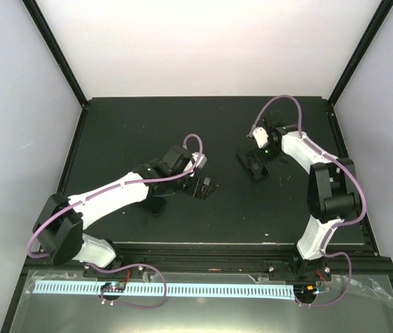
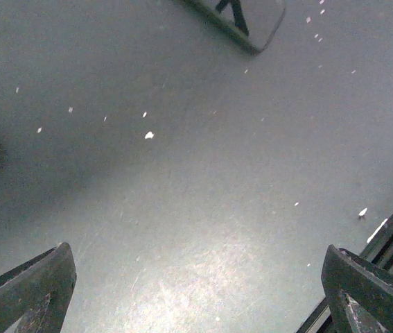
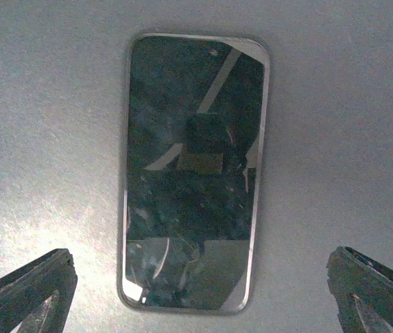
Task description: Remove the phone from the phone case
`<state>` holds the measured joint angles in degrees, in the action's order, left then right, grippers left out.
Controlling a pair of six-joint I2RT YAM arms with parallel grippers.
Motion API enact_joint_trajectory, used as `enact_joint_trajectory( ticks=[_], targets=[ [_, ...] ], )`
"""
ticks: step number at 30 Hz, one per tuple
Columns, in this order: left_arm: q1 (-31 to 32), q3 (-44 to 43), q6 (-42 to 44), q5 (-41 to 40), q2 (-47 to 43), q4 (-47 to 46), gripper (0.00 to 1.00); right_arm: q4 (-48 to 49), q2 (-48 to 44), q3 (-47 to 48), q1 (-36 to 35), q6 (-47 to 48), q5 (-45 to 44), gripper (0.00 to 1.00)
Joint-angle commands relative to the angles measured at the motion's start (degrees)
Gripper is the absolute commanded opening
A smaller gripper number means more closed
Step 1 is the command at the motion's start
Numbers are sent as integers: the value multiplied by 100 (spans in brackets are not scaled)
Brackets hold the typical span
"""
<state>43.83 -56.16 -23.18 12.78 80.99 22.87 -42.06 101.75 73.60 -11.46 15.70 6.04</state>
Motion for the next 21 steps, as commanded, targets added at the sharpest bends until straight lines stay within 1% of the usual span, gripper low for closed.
enact_joint_trajectory(
  ticks=[1, 8, 12, 21],
  targets=[
    [11, 9, -168, -108, -41, 106, 99, -303, 275, 443, -367, -76, -529, 100],
    [11, 57, -193, -188, -8, 98, 99, -295, 668, 820, -636, -359, -1197, 100],
    [11, 143, -248, -161, -30, -13, 99, -304, 888, 959, -778, -493, -1400, 100],
    [12, 377, -353, -127, -81, -143, 99, -408, 1398, 1120, -884, -719, -1403, 100]
  ],
)
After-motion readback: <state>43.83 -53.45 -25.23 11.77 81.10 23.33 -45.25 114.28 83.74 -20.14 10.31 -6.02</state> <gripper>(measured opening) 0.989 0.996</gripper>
